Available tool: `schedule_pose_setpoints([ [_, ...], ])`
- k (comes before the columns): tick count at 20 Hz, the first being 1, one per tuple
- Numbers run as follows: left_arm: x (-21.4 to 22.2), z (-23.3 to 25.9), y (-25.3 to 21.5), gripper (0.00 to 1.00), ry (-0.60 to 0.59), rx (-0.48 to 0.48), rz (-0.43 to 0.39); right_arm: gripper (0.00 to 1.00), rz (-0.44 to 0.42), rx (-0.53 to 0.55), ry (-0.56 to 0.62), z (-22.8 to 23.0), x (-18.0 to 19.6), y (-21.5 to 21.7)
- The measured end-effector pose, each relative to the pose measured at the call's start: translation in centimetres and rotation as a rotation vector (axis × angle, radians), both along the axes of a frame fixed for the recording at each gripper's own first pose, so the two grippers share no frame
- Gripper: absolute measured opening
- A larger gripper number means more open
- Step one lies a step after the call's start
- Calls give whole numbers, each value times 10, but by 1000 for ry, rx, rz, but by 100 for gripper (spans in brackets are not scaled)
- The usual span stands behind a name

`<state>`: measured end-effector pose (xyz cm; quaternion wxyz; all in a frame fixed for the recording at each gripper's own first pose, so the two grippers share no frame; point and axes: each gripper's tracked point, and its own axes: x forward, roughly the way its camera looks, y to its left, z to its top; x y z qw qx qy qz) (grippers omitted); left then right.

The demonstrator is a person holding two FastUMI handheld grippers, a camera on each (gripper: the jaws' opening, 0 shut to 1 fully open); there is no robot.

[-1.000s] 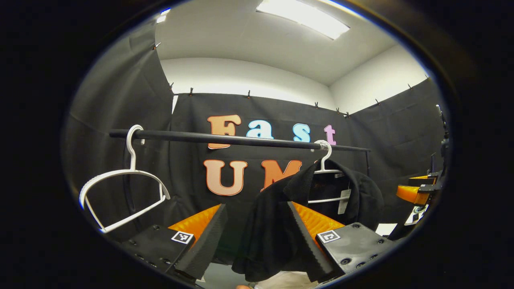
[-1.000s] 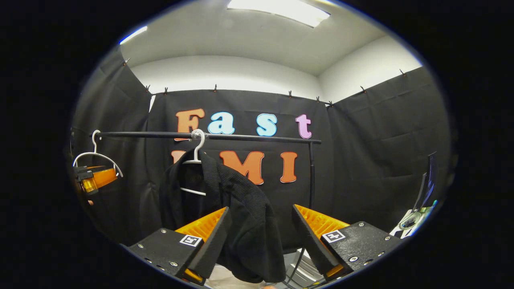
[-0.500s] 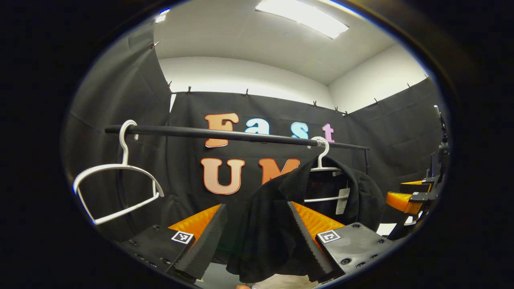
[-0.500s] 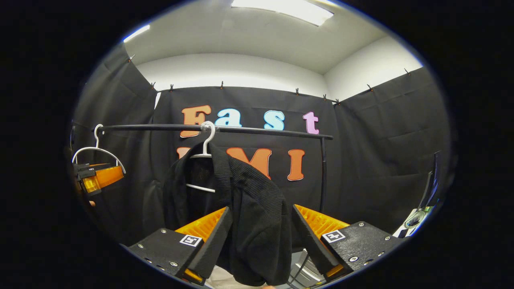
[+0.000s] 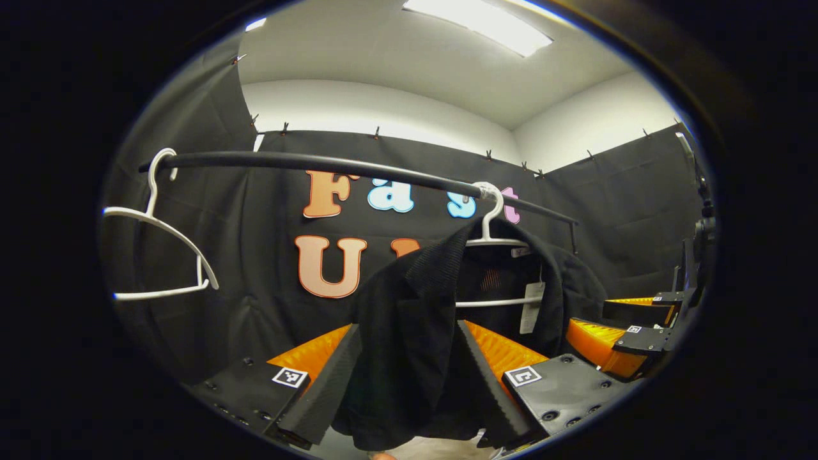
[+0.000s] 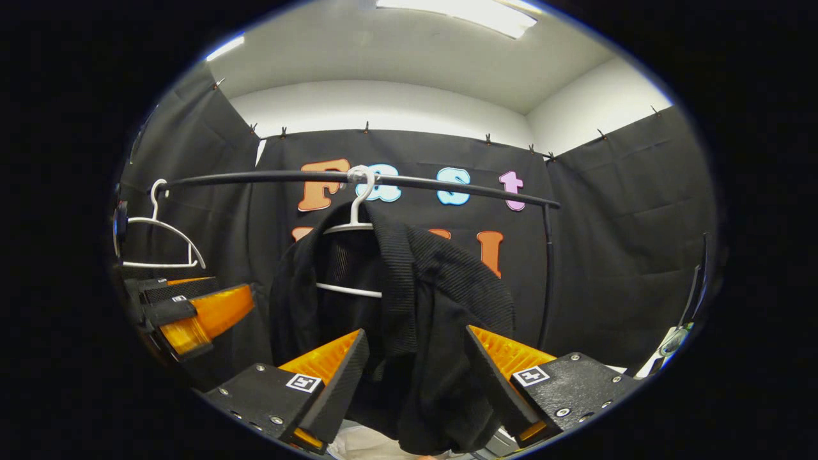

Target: Grasp the clothes on the hanger with both hands and then place them into the laundry hamper below.

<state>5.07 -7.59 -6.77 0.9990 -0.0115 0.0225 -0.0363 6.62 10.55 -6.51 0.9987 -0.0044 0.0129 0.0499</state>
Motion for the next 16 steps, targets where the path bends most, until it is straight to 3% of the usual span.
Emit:
schedule_pose_setpoints([
  [6, 21, -37, -13, 93, 17, 12, -12, 93, -10, 7, 4, -15, 37, 3],
  [16, 51, -58, -21, 96, 52, -18, -15, 88, -30, 17, 26, -26, 68, 7],
])
